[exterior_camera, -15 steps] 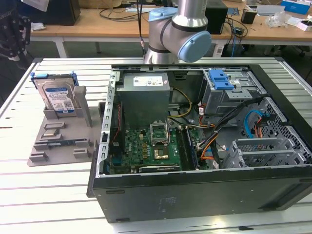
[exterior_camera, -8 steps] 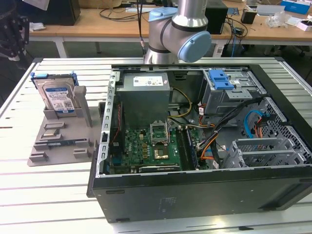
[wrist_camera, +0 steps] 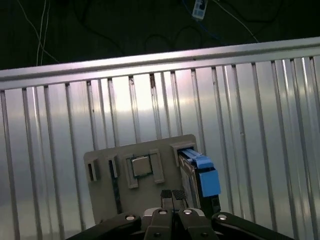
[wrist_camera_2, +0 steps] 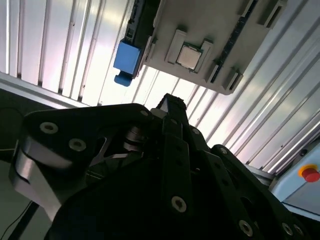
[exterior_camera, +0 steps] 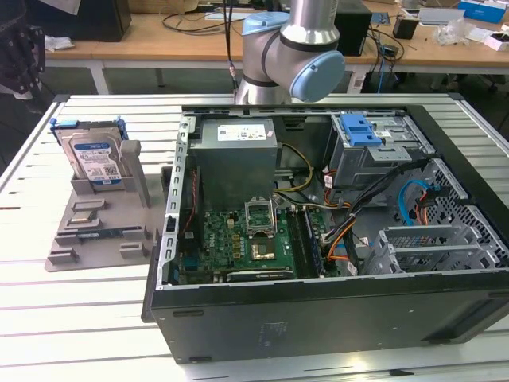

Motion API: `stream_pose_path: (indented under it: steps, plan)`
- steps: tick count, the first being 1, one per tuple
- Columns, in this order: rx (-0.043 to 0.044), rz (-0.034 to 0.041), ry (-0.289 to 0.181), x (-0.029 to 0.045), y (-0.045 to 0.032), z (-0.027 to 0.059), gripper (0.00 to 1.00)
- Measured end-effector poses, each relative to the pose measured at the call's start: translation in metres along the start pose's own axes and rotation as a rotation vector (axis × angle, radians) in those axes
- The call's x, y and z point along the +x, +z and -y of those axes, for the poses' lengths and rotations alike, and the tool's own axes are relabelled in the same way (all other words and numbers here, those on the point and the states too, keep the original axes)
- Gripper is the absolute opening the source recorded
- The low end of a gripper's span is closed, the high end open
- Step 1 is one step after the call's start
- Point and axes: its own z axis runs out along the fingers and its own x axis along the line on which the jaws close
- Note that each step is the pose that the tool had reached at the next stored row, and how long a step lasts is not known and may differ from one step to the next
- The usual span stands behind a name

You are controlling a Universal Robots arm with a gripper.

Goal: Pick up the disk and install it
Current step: 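Pick up the disk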

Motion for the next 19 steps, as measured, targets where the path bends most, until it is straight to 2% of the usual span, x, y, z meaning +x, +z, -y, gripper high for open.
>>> stream_pose_path:
  steps: [14,19]
  plan:
    - [-0.0045,-0.0084,-0.189,0.0,0.0,0.0,0.11]
    - [-0.0054,-0.0101,-0.228,0.0,0.0,0.0,0.11]
